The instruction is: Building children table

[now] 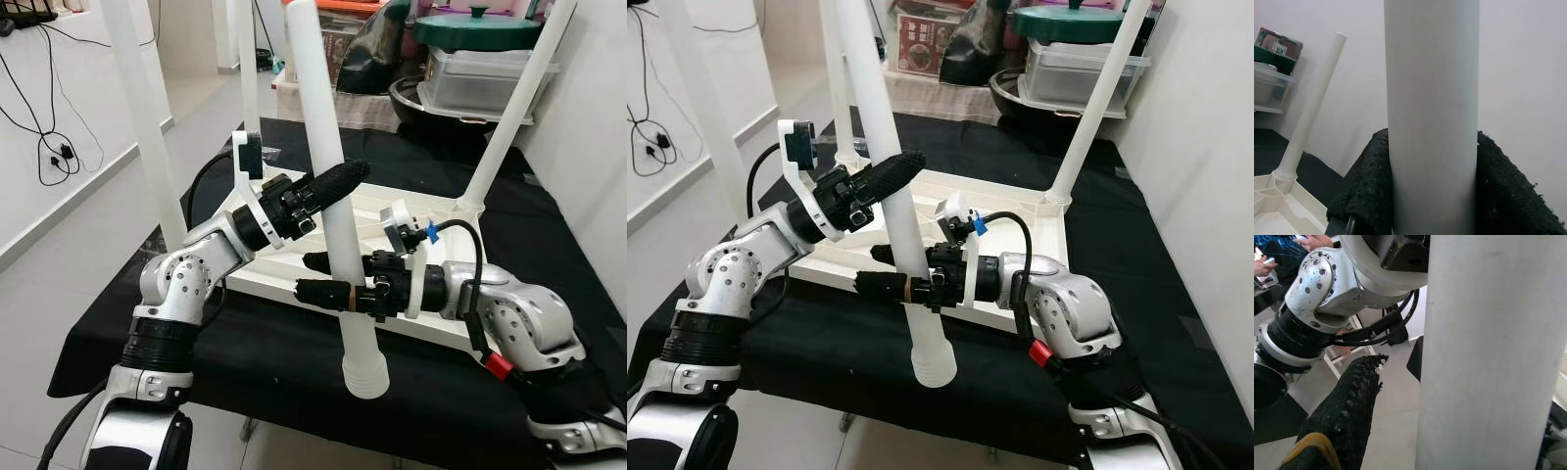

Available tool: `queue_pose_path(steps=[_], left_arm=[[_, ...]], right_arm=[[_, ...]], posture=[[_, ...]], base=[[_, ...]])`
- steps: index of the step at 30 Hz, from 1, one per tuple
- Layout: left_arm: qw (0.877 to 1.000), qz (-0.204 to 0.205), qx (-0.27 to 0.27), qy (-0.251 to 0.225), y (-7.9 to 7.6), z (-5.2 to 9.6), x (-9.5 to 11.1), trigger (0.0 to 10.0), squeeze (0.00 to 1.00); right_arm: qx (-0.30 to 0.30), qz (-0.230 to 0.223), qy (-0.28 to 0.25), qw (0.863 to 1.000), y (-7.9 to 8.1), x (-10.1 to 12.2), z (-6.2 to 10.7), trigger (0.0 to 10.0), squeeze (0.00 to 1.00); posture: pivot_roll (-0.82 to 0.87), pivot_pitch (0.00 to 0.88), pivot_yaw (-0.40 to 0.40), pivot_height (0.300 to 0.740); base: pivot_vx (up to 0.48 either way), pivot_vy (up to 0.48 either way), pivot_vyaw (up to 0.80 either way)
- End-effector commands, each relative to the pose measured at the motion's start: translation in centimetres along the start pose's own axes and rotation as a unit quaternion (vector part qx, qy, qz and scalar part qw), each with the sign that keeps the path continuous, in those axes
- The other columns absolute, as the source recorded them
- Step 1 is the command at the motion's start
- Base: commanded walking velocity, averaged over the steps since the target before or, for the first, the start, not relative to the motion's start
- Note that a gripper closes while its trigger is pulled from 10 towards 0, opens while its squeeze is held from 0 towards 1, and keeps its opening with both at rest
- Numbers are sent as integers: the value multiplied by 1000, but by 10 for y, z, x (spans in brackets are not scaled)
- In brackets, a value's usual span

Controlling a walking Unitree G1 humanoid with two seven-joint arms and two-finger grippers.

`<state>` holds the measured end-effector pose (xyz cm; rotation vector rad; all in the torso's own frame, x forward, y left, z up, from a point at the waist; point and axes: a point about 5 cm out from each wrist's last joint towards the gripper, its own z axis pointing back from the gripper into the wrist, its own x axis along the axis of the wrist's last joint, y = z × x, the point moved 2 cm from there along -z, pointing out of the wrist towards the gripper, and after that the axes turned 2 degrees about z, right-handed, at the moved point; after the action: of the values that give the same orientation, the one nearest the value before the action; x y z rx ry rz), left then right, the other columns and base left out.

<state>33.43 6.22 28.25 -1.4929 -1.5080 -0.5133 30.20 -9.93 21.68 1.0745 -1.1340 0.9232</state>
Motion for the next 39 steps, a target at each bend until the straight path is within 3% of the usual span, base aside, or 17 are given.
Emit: queue_pose_path(steps=[1, 13, 15, 16, 17, 18, 25, 32, 33, 39], left_arm=[[1000, -21, -4, -1, -2, -6, 3, 10000, 0], [1000, -23, -4, -11, -3, -12, 5, 10000, 0], [1000, -24, -4, -11, -3, -13, 5, 10000, 0], [1000, -24, -4, -12, -3, -13, 5, 10000, 0], [1000, -24, -4, -12, -3, -13, 5, 10000, 0], [1000, -24, -4, -13, -2, -13, 6, 10000, 0], [1000, -21, -4, -16, -2, -16, 6, 10000, 0], [1000, -9, 29, 7, 7, -16, -2, 10000, 0], [999, -12, 40, 13, 10, -15, -4, 10000, 1000], [998, -30, 49, 28, 12, -11, -9, 10000, 1000]], right_arm=[[8, 1, 12, 1000, 2, -2, -6, 10000, 0], [-25, -9, 18, 999, -5, -9, -18, 10000, 0], [-31, -8, 18, 999, -7, -8, -19, 9608, 0], [-35, -7, 17, 999, -8, -8, -19, 1451, 0], [-35, -7, 17, 999, -8, -8, -19, 1451, 0], [-41, -9, 12, 999, -9, -6, -20, 0, 0], [-68, -9, -13, 998, -18, 3, -22, 0, 0], [-76, -16, -30, 997, -21, 9, -24, 0, 0], [-77, -16, -30, 996, -22, 8, -24, 0, 0], [-79, -19, -35, 996, -21, 7, -25, 0, 0]], posture=[[17, 0, -43, 740], [21, 0, -47, 740], [21, 0, -47, 740], [20, 0, -46, 740], [20, 0, -46, 740], [18, 0, -44, 740], [17, 0, -42, 740], [16, 0, -40, 740], [19, 0, -42, 740], [19, 0, -40, 740]], base=[[0, 0, 0], [0, 0, 0], [0, 0, 0], [0, 0, 0], [0, 0, 0], [0, 0, 0], [0, 0, 0], [0, 0, 0], [0, 0, 0], [0, 0, 0]])
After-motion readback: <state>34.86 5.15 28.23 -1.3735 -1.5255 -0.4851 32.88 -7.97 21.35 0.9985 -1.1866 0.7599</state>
